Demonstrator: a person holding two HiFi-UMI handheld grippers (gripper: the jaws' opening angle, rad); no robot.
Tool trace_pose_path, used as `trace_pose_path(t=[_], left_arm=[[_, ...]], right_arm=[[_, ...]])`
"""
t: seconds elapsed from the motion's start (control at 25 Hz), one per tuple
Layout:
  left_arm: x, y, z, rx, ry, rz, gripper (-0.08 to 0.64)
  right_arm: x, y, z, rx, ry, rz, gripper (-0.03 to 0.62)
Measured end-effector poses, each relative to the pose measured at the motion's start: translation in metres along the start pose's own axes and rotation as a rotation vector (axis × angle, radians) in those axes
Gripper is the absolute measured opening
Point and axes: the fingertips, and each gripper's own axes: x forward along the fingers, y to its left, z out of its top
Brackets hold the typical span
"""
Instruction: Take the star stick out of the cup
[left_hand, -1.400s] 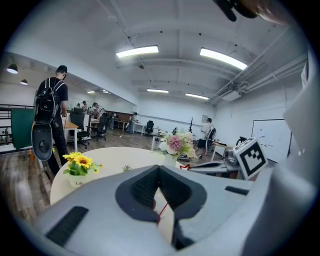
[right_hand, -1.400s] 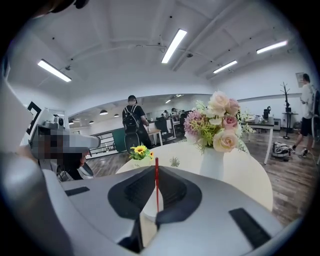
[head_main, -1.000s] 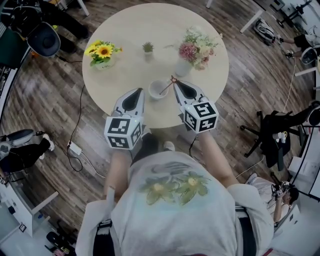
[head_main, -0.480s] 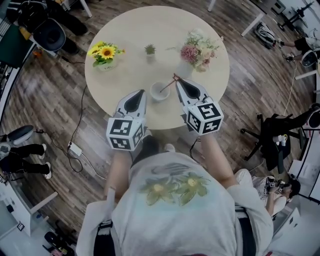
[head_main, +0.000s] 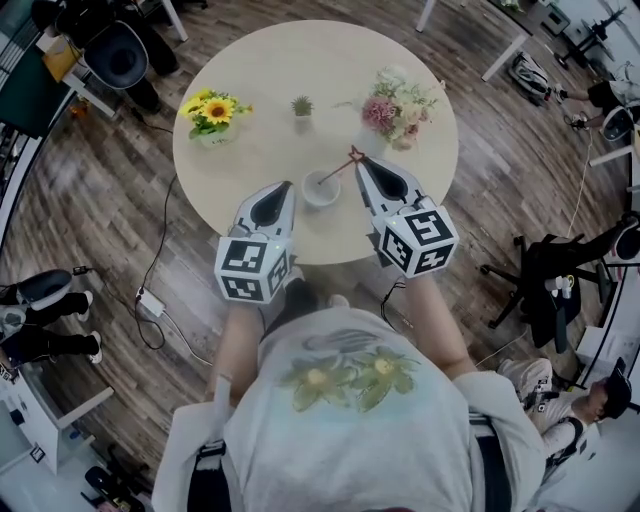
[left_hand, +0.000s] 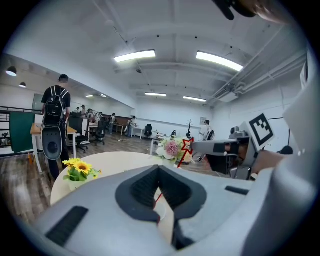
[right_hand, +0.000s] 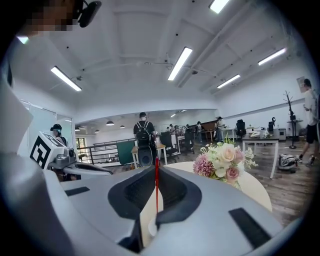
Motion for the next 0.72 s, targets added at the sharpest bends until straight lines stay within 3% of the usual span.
trace_pose_path(t=[0.72], left_arm=[[-0.003,-0.014,0.006,-0.007,-0.020,-0.005,0.003]], right_arm=[[-0.028,0.020,0.011,-0.007,-0.009,0.044,0.031]])
